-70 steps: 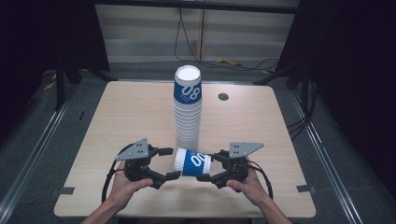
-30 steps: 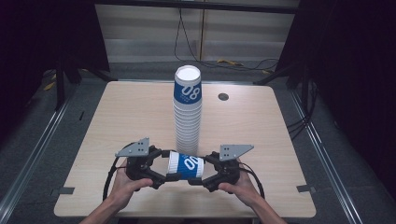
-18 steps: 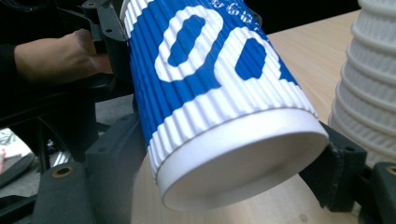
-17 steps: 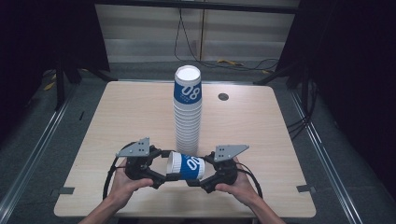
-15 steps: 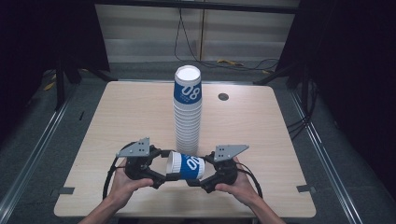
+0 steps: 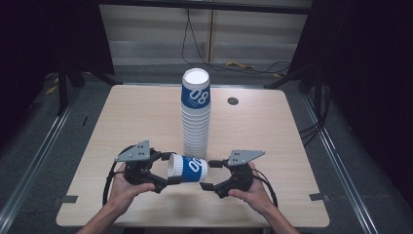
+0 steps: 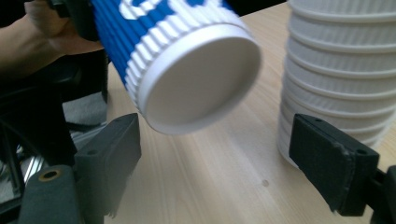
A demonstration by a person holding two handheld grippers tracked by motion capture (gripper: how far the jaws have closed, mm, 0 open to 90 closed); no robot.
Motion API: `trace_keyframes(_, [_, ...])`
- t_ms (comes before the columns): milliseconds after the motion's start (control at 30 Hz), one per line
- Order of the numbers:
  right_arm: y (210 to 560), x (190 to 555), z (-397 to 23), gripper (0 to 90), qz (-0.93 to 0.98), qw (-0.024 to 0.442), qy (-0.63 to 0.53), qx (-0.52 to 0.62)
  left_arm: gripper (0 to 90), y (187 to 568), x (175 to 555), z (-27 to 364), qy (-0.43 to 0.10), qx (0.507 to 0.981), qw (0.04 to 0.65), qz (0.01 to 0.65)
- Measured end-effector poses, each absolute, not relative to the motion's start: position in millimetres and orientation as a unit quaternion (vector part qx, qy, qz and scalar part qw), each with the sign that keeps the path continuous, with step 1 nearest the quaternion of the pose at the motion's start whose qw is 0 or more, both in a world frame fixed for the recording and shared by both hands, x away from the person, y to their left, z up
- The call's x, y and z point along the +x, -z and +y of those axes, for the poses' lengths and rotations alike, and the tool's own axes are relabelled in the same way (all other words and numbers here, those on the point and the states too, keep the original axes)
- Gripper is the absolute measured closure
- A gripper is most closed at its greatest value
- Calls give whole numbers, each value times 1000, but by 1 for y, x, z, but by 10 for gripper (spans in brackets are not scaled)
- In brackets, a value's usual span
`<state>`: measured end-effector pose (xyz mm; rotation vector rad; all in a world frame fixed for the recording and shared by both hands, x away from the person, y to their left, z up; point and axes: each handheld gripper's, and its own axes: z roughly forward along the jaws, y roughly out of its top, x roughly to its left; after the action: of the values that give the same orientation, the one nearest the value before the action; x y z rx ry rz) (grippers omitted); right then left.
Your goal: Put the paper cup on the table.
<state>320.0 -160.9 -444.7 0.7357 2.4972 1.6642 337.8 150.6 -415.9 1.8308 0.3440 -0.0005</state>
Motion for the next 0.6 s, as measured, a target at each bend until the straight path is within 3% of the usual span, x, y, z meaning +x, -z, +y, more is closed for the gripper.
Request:
trace_keyframes(367, [446,317,-188,181,805,54,-524,274,194,419,342,160,-4,806,567,171])
trace_keyframes(600, [446,316,-205,174,791,96,-518,313,197,420,347,169,-12,820,544,178])
